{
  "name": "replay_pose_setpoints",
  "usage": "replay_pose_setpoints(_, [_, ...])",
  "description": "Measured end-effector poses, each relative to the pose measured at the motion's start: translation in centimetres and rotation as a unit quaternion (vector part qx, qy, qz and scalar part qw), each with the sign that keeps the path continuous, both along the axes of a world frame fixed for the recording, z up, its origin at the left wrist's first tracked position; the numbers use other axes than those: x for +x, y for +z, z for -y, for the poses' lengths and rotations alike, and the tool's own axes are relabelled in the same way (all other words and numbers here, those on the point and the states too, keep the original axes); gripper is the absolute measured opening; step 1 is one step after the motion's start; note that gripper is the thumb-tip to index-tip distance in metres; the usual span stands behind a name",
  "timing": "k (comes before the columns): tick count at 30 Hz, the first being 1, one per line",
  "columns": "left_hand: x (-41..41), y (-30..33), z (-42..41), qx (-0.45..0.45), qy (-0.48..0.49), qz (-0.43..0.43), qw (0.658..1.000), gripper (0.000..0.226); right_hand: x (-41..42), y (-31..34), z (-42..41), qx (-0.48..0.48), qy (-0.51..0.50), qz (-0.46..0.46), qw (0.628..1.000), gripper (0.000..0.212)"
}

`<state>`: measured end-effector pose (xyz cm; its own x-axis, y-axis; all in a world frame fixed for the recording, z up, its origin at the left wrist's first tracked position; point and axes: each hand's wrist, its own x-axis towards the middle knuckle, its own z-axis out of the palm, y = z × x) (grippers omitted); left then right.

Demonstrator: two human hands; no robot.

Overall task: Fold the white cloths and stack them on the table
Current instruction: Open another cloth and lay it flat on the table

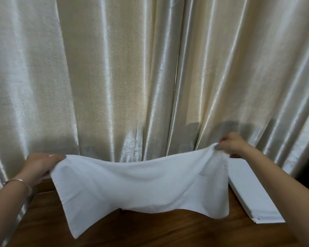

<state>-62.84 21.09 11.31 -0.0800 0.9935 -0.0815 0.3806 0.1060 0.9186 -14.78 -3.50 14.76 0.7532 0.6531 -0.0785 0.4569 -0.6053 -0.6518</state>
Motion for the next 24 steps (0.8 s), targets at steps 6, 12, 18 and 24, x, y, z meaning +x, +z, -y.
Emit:
replay_pose_setpoints(6, [5.6,2.6,1.9,-0.151,-0.118,0.107,0.976,0.013,-5.3,0.9,-2.6,0.117,0.031,-0.412,0.903,0.028])
replay_pose_setpoints(12, [11.4,4.7,5.7,-0.129,-0.207,0.295,0.924,0.011,-10.5,2.5,-3.8,0.232,0.17,-0.531,0.797,0.013])
replay_pose_setpoints(18, [14.3,3.4,9.4,-0.103,-0.334,0.21,0.913,0.033,-15.2,1.8,-3.4,0.184,0.323,-0.373,0.85,0.044])
replay_pose_setpoints(24, [15.1,2.0,11.1,-0.064,-0.321,0.187,0.926,0.023,-17.6,0.9,-3.4,0.189,0.297,-0.04,0.935,0.025])
